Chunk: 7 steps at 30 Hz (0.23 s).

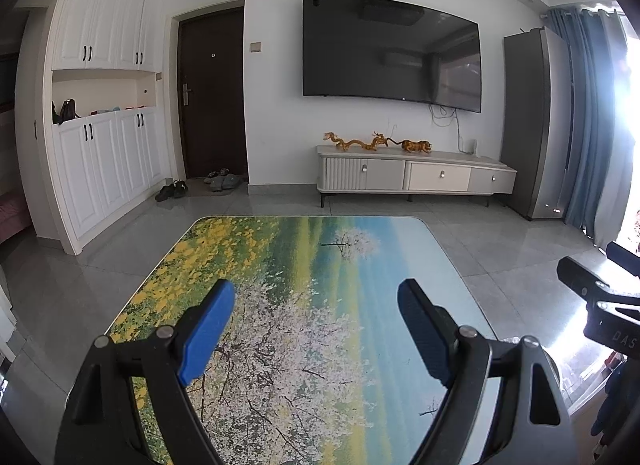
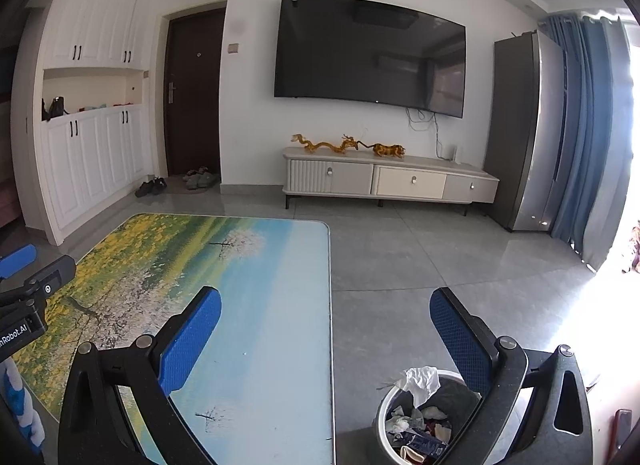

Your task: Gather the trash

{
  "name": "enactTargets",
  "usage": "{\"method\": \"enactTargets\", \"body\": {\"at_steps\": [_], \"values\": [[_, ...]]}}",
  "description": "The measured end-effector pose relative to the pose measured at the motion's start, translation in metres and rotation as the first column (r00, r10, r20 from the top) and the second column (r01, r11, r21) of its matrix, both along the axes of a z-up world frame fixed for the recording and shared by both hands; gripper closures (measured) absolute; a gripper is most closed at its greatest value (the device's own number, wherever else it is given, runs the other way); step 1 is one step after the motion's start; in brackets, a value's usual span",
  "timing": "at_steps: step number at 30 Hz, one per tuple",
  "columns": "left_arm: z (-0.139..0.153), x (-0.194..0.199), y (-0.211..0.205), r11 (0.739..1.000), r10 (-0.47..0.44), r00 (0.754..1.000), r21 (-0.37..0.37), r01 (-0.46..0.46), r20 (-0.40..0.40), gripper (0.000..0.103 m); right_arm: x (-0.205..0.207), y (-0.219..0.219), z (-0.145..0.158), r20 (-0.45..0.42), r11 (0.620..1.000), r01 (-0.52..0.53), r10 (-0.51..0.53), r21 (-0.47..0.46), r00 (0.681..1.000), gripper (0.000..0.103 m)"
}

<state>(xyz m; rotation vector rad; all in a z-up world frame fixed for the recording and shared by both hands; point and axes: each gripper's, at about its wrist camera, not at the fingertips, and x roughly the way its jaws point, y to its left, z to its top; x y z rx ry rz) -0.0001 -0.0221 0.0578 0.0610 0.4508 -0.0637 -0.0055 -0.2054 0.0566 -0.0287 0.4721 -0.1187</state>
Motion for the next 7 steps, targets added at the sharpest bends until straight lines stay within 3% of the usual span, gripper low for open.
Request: {"method": "enactTargets", "body": {"at_steps": [7], "values": [[-0.0025, 0.0016, 0.0008, 1.0, -0.002, 1.0, -0.001, 0.002, -0.012, 0.02, 0.001, -0.0022, -0.0031, -0.005, 1.0, 0.008, -0.008, 0.004, 1.0, 0.001]]}}
